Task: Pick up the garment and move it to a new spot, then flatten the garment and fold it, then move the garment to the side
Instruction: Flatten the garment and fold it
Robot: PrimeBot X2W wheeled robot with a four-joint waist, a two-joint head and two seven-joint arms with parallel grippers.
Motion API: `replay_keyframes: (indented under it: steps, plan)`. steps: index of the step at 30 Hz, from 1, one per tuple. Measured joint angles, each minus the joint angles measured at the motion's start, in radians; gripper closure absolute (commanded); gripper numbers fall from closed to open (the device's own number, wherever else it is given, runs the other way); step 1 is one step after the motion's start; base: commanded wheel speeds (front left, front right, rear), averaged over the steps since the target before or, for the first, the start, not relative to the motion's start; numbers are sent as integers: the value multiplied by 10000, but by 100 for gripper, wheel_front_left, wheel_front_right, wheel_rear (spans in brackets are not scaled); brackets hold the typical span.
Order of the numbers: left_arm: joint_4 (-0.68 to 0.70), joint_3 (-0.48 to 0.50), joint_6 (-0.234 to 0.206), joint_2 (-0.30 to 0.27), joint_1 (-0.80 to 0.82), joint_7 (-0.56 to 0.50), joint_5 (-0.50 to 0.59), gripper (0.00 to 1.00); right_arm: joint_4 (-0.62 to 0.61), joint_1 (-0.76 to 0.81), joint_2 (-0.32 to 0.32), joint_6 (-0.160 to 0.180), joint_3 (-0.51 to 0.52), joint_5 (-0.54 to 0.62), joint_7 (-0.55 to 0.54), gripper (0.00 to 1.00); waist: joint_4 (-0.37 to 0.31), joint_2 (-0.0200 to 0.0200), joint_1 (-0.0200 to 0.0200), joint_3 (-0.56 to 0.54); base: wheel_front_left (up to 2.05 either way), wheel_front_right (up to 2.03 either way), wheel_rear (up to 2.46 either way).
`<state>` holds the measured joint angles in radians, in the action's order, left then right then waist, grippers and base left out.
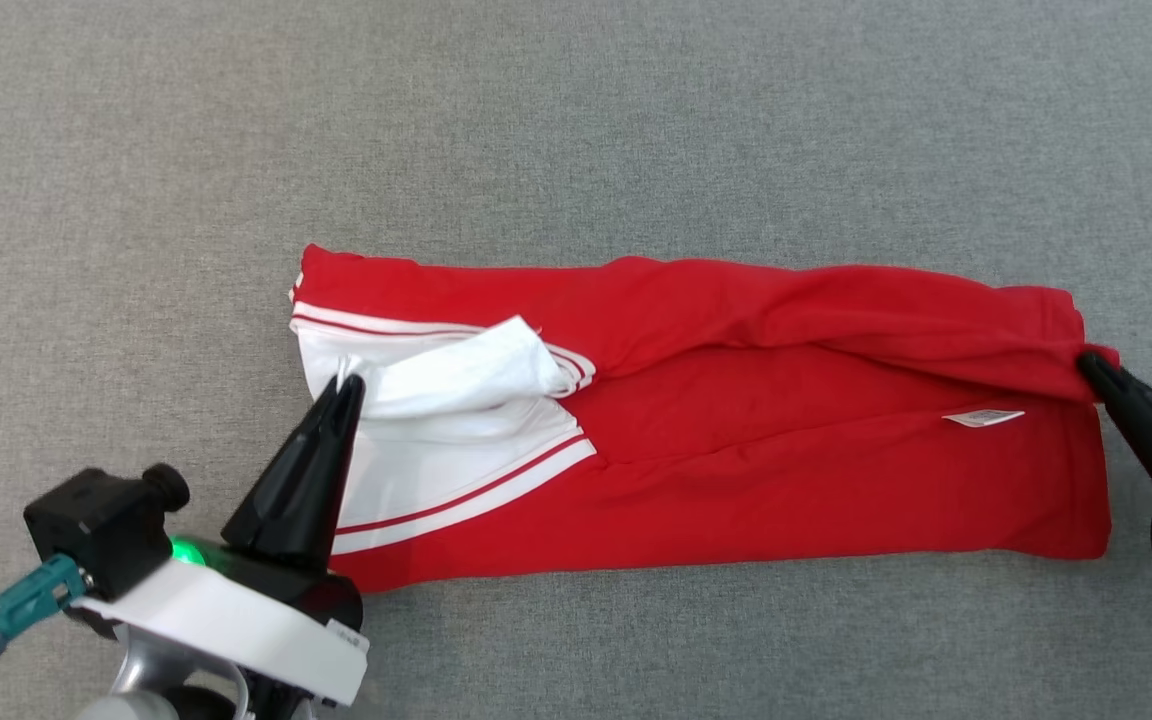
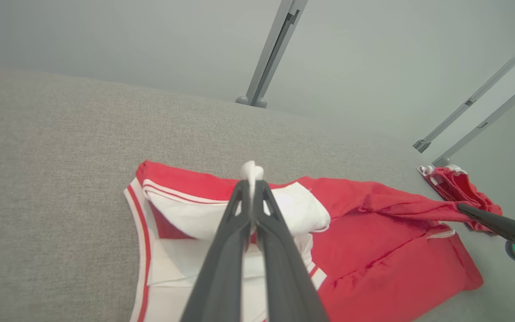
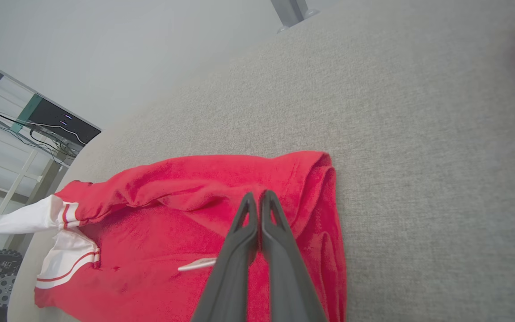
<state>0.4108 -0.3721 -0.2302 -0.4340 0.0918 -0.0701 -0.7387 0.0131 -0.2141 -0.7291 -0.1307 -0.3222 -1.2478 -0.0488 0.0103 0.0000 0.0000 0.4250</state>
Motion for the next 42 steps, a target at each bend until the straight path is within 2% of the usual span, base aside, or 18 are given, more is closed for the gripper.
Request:
replay_keyframes:
  steps: [11, 13, 14, 15, 16, 17, 24, 32, 36, 42]
  plan:
    - [-558, -54, -171, 232, -1081, 102, -581, 100, 811, 406, -73, 0, -723, 1129, 1373, 100, -28, 0, 0, -297, 0, 0, 0]
    - [-752, -130, -94, 337, -1092, 86, -704, 100, 959, 394, 46, 0, -857, 1141, 1507, 57, -18, 0, 0, -309, 0, 0, 0]
    - [-890, -174, -69, 376, -1092, 77, -773, 100, 1012, 370, 73, 0, -918, 1149, 1572, 57, -17, 0, 0, -305, 0, 0, 0]
    - [-1057, -201, -33, 389, -1092, 40, -807, 85, 1072, 340, 92, 0, -982, 1189, 1670, 25, -16, 0, 0, -299, 0, 0, 0]
    - [-1212, -226, 6, 408, -1092, 29, -836, 36, 1129, 323, 132, 0, -1003, 1227, 1825, 0, -14, 0, 0, -296, 0, 0, 0]
    - [-1367, -224, 17, 449, -1091, 54, -895, 0, 1174, 298, 184, 0, -1028, 1260, 1967, 0, -10, 0, 0, -289, 0, 0, 0]
    - [-2433, -13, -38, 811, -924, 1093, -502, 0, 1434, 287, 803, 0, -479, 2203, 2959, 0, -16, 0, 0, -377, 0, 0, 0]
    - [-3072, 360, -102, 1147, -168, 2775, 343, 0, 1041, 453, 2454, 0, 1567, 4266, 3089, 0, -154, 0, 0, -625, 0, 0, 0]
    - [-3306, 579, -100, 1325, 374, 3137, 849, 0, 788, 599, 3143, 0, 2447, 5327, 3091, 0, -172, 0, 0, -741, 0, 0, 0]
    - [-3522, 867, -144, 1367, 1017, 3302, 2050, 0, 548, 633, 3593, 0, 2880, 6533, 3091, 0, -152, 0, 0, -941, 0, 0, 0]
